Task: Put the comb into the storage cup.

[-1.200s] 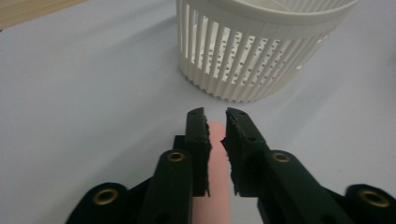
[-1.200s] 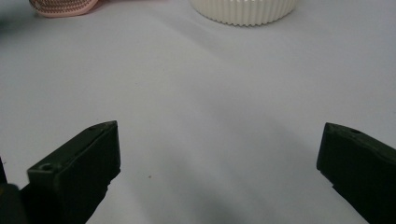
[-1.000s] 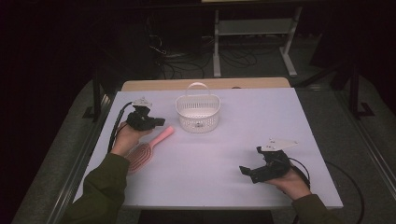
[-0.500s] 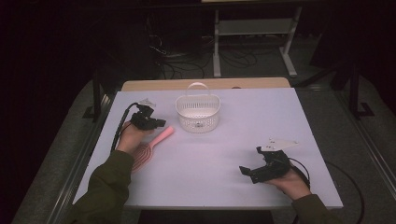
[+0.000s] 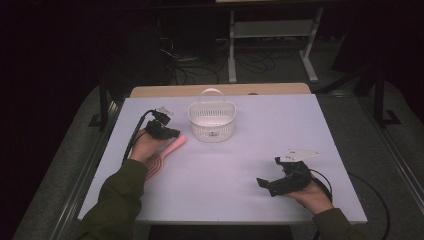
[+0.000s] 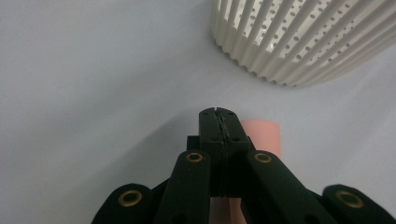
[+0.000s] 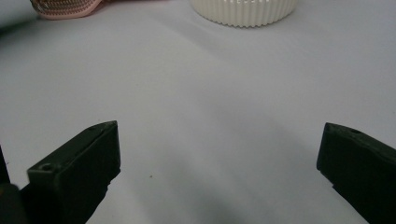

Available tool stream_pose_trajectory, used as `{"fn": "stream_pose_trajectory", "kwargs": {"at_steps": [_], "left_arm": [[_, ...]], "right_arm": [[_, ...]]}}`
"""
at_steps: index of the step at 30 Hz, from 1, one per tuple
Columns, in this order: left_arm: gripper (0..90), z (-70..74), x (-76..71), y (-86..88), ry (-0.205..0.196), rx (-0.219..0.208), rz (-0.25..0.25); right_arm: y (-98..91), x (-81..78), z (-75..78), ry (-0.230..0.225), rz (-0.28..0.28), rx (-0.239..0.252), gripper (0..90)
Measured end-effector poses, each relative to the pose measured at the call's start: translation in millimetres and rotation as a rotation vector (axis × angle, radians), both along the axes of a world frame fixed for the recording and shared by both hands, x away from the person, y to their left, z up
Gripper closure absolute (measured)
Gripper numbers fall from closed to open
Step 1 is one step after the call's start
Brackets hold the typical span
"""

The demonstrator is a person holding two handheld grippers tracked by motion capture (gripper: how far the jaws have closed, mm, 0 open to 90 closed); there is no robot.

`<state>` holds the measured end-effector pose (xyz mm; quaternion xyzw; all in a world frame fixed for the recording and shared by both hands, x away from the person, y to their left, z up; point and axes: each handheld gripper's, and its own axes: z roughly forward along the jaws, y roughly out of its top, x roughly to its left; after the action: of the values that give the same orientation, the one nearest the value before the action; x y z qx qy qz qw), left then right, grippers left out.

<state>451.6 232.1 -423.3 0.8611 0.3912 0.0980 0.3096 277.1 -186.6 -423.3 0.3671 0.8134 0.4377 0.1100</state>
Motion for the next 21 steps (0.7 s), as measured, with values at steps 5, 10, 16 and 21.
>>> {"fn": "stream_pose_trajectory", "kwargs": {"at_steps": [5, 10, 16, 21], "left_arm": [[90.0, 0.7, -1.4, -1.3, 0.008, 0.005, -0.009], [90.0, 1.6, -3.4, -4.3, 0.017, 0.001, -0.022], [90.0, 0.5, -4.8, -8.3, 0.032, -0.002, -0.048], [90.0, -1.0, -6.7, -10.6, 0.049, -0.006, -0.062]], "right_arm": [[0.0, -0.2, 0.1, 0.0, 0.0, 0.0, 0.0], [0.4, -0.2, 0.0, 0.001, 0.001, -0.001, 0.0], [0.9, -0.3, -0.1, 0.001, 0.002, -0.003, 0.0], [0.7, -0.4, 0.1, 0.0, 0.001, -0.002, 0.0]]}}
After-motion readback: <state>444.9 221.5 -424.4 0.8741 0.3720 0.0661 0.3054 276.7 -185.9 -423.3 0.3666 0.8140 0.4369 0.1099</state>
